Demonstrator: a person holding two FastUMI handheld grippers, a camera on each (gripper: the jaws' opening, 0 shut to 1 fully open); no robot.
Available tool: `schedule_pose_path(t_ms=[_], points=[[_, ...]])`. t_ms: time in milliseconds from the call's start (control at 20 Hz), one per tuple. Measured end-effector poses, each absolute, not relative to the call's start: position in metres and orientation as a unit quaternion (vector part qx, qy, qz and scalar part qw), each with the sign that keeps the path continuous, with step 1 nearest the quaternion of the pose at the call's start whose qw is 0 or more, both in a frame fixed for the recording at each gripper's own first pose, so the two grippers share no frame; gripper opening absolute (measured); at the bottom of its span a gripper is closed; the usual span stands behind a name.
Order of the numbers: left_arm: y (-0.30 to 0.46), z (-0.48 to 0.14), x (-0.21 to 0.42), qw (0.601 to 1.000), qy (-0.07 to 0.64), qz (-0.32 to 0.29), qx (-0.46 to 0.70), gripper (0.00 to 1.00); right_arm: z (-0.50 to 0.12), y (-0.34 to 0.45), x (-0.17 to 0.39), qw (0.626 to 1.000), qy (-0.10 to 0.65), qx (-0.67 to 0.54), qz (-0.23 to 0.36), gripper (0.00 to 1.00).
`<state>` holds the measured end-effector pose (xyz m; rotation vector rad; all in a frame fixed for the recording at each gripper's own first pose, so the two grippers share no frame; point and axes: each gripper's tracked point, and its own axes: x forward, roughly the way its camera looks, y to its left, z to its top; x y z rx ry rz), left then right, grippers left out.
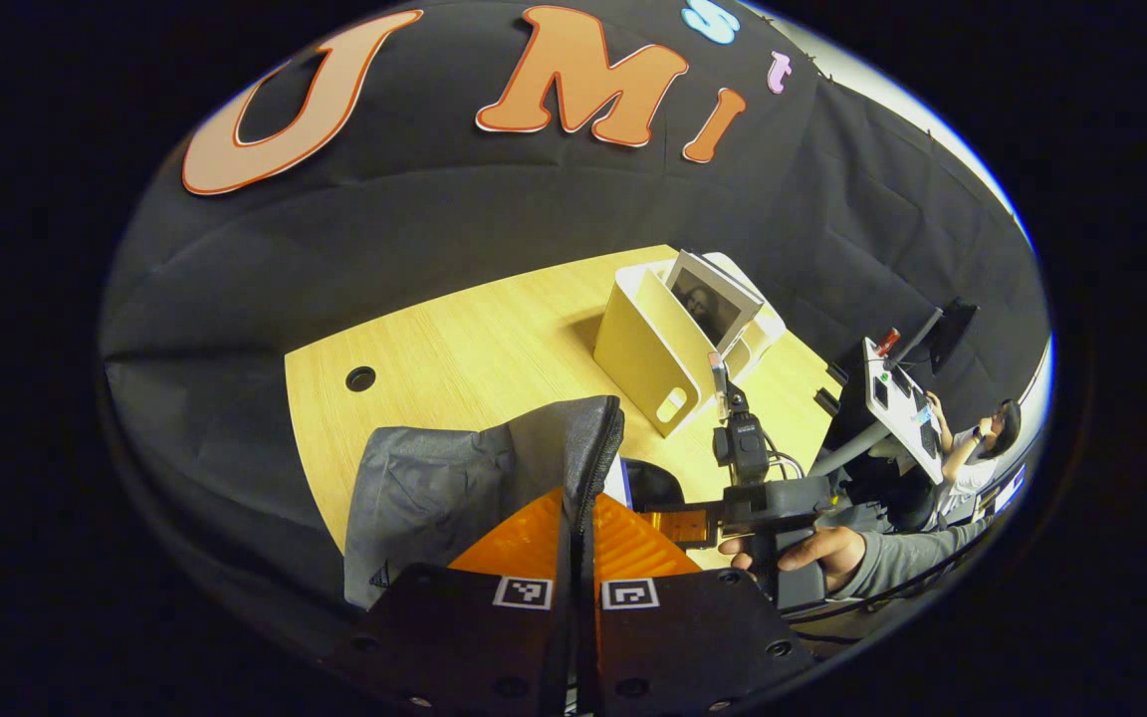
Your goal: Open the schoolbag, grab two books from the bookshelf and put them into the schoolbag.
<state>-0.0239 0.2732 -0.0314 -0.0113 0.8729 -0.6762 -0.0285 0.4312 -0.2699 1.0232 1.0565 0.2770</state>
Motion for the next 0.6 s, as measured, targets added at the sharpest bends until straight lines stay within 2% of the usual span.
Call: schedule_pose_path(t_ms=[50, 100, 150, 200, 250, 350, 600], points=[[0.273, -0.033, -0.024, 0.852, 0.417, -0.318, -0.010, 0.04, -0.270, 0.423, -0.033, 0.739, 0.489, 0.447, 0.125, 0.34], [0.275, -0.033, -0.024, 0.852, 0.419, -0.314, -0.013, 0.04, -0.269, 0.417, -0.039, 0.745, 0.497, 0.427, 0.127, 0.57], [0.277, -0.034, -0.022, 0.853, 0.420, -0.309, -0.014, 0.06, -0.269, 0.412, -0.042, 0.751, 0.502, 0.410, 0.128, 0.67], [0.277, -0.036, -0.021, 0.855, 0.421, -0.304, -0.013, 0.04, -0.271, 0.407, -0.046, 0.754, 0.511, 0.391, 0.131, 0.87], [0.279, -0.035, -0.021, 0.856, 0.421, -0.299, -0.012, 0.04, -0.271, 0.399, -0.051, 0.758, 0.517, 0.375, 0.131, 0.81], [0.278, -0.036, -0.022, 0.858, 0.422, -0.293, -0.008, 0.04, -0.270, 0.389, -0.057, 0.761, 0.525, 0.358, 0.135, 0.94], [0.276, -0.040, -0.027, 0.860, 0.428, -0.279, 0.003, 0.04, -0.259, 0.349, -0.065, 0.776, 0.535, 0.300, 0.146, 0.98]])
